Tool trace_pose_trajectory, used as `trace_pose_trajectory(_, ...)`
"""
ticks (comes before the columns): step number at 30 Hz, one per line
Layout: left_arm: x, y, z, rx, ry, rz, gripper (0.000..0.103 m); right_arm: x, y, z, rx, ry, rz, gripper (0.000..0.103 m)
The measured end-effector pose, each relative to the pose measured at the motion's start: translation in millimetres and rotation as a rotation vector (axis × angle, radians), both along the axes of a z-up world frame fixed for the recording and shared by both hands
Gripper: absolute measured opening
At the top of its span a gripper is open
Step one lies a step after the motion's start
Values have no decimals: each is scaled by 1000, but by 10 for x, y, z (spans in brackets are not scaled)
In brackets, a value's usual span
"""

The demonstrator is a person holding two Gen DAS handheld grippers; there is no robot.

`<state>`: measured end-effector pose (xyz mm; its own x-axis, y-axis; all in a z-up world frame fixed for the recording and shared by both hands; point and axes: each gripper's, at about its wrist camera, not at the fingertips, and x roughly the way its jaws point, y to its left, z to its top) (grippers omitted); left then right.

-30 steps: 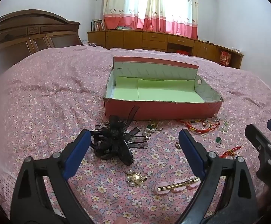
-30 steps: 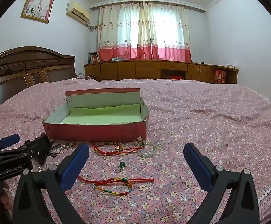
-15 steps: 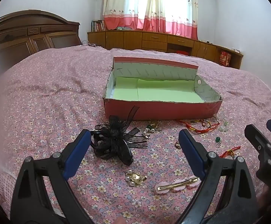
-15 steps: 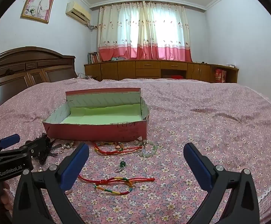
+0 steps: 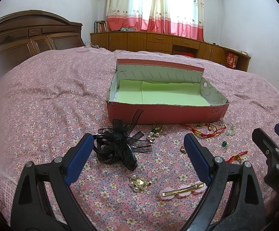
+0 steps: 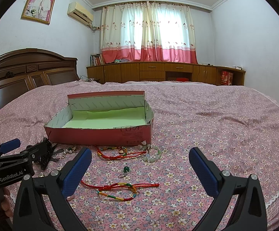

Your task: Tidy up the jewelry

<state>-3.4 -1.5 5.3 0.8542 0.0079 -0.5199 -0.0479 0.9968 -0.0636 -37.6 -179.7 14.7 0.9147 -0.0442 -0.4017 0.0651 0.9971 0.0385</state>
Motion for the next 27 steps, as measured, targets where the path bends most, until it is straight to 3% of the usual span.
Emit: trace_pose_trajectory(27,3,-2,-18,1,-3,0,88,0,-2,3,2,1,0,103)
